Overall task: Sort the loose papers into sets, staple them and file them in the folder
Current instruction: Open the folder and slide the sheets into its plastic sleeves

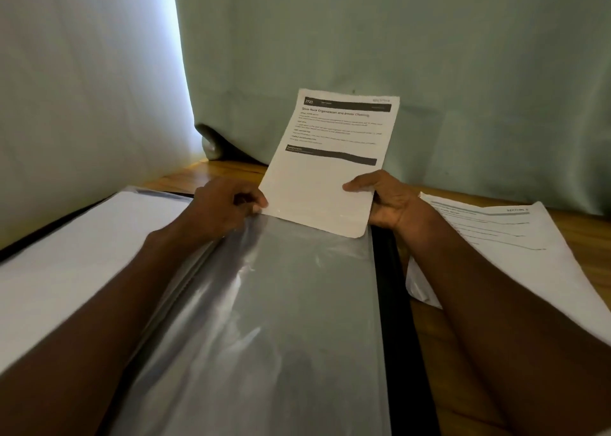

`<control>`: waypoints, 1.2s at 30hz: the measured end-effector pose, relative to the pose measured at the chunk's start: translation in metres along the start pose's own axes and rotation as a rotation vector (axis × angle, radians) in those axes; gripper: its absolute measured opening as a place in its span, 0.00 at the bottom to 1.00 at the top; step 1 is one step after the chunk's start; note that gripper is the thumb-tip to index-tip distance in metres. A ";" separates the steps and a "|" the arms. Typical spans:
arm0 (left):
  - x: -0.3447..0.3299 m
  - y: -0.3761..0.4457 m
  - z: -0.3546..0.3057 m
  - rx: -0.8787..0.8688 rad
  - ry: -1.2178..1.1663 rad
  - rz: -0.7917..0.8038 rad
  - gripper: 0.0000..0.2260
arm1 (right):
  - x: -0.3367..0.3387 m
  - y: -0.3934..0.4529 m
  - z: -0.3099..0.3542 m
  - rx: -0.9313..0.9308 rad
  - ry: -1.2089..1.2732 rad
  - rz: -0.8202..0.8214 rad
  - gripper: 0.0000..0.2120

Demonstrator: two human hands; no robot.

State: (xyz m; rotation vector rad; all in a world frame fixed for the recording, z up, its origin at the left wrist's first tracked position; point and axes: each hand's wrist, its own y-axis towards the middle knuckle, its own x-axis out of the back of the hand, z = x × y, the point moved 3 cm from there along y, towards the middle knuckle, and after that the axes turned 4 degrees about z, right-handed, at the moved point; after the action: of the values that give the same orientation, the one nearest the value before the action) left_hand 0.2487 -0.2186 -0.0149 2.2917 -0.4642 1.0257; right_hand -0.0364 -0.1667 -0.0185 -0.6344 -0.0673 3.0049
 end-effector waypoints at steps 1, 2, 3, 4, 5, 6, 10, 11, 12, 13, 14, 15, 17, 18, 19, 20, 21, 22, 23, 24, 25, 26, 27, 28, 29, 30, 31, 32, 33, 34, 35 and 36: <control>-0.001 0.000 0.000 0.019 0.027 0.005 0.06 | -0.002 0.001 0.001 0.002 -0.015 -0.015 0.14; -0.002 -0.001 -0.003 0.034 0.058 0.005 0.07 | -0.004 0.000 0.001 0.001 -0.059 -0.049 0.12; -0.003 -0.002 -0.005 0.044 0.091 -0.001 0.08 | -0.006 0.001 0.001 -0.005 -0.125 -0.092 0.11; -0.003 -0.003 -0.008 0.049 0.115 -0.008 0.09 | -0.008 0.001 0.000 -0.003 -0.188 -0.129 0.12; -0.002 -0.003 -0.009 0.053 0.128 -0.019 0.09 | -0.009 0.002 0.000 0.011 -0.240 -0.156 0.14; -0.001 -0.004 -0.009 0.058 0.132 -0.033 0.09 | -0.009 0.002 -0.001 0.034 -0.275 -0.174 0.17; 0.003 -0.005 -0.010 0.095 0.100 -0.070 0.12 | -0.009 0.001 -0.001 0.113 -0.296 -0.159 0.21; 0.002 -0.006 -0.011 0.095 0.096 -0.068 0.13 | -0.010 0.001 -0.001 0.124 -0.310 -0.151 0.21; 0.001 -0.006 -0.011 0.092 0.092 -0.075 0.13 | -0.011 0.001 -0.001 0.134 -0.328 -0.142 0.21; 0.001 -0.007 -0.011 0.092 0.087 -0.088 0.13 | -0.012 0.001 -0.001 0.141 -0.347 -0.132 0.21; 0.001 -0.006 -0.010 0.091 0.080 -0.097 0.12 | -0.013 0.001 -0.001 0.146 -0.363 -0.122 0.21; 0.002 -0.006 -0.009 0.092 0.073 -0.100 0.10 | -0.015 0.001 0.000 0.146 -0.382 -0.115 0.21; 0.002 -0.005 -0.008 0.100 0.058 -0.100 0.04 | -0.018 0.000 0.001 0.132 -0.434 -0.081 0.20; 0.002 -0.004 -0.007 0.104 0.060 -0.100 0.02 | -0.020 -0.001 0.002 0.125 -0.469 -0.060 0.20; 0.002 -0.003 -0.007 0.110 0.070 -0.100 0.02 | -0.022 -0.002 0.003 0.115 -0.506 -0.039 0.20; 0.002 -0.002 -0.007 0.117 0.083 -0.101 0.02 | -0.024 -0.004 0.004 0.095 -0.548 -0.015 0.21; 0.002 -0.002 -0.007 0.121 0.093 -0.102 0.02 | -0.026 -0.006 0.003 0.066 -0.587 0.018 0.21; 0.002 -0.002 -0.007 0.119 0.095 -0.105 0.03 | -0.026 -0.009 0.003 0.037 -0.613 0.062 0.22; 0.001 -0.002 -0.007 0.117 0.086 -0.108 0.03 | -0.027 -0.012 0.002 0.013 -0.620 0.110 0.23; 0.001 -0.002 -0.007 0.116 0.079 -0.108 0.04 | -0.027 -0.015 0.003 -0.001 -0.600 0.150 0.23; 0.000 -0.002 -0.008 0.116 0.077 -0.103 0.04 | -0.027 -0.018 0.004 -0.001 -0.549 0.180 0.21; 0.000 -0.003 -0.009 0.114 0.078 -0.094 0.04 | -0.027 -0.020 0.005 0.005 -0.464 0.189 0.18; 0.000 -0.003 -0.010 0.107 0.077 -0.089 0.04 | -0.028 -0.021 0.006 0.020 -0.371 0.169 0.16; -0.001 -0.004 -0.011 0.101 0.074 -0.084 0.05 | -0.027 -0.018 0.006 0.046 -0.294 0.117 0.16; -0.001 -0.005 -0.012 0.101 0.072 -0.081 0.06 | -0.025 -0.012 0.004 0.075 -0.255 0.035 0.17; -0.001 -0.005 -0.012 0.103 0.076 -0.076 0.08 | -0.023 -0.007 0.002 0.103 -0.261 -0.054 0.17; -0.002 -0.005 -0.012 0.107 0.083 -0.073 0.09 | -0.021 -0.002 0.001 0.115 -0.310 -0.116 0.16; -0.002 -0.005 -0.011 0.112 0.090 -0.070 0.09 | -0.018 -0.001 -0.001 0.107 -0.370 -0.129 0.16; -0.002 -0.005 -0.011 0.117 0.092 -0.069 0.07 | -0.016 0.000 -0.002 0.082 -0.418 -0.084 0.18; -0.003 -0.004 -0.011 0.120 0.095 -0.068 0.06 | -0.012 -0.002 0.000 0.044 -0.454 -0.012 0.20; -0.003 -0.003 -0.010 0.117 0.102 -0.065 0.05 | -0.007 -0.006 0.004 0.005 -0.481 0.067 0.22; -0.004 -0.003 -0.010 0.108 0.109 -0.062 0.04 | -0.001 -0.009 0.008 -0.025 -0.492 0.133 0.23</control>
State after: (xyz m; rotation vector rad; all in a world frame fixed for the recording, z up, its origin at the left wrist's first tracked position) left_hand 0.2423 -0.2101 -0.0135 2.3145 -0.2980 1.1628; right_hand -0.0381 -0.1584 -0.0106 0.1170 -0.0908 3.2155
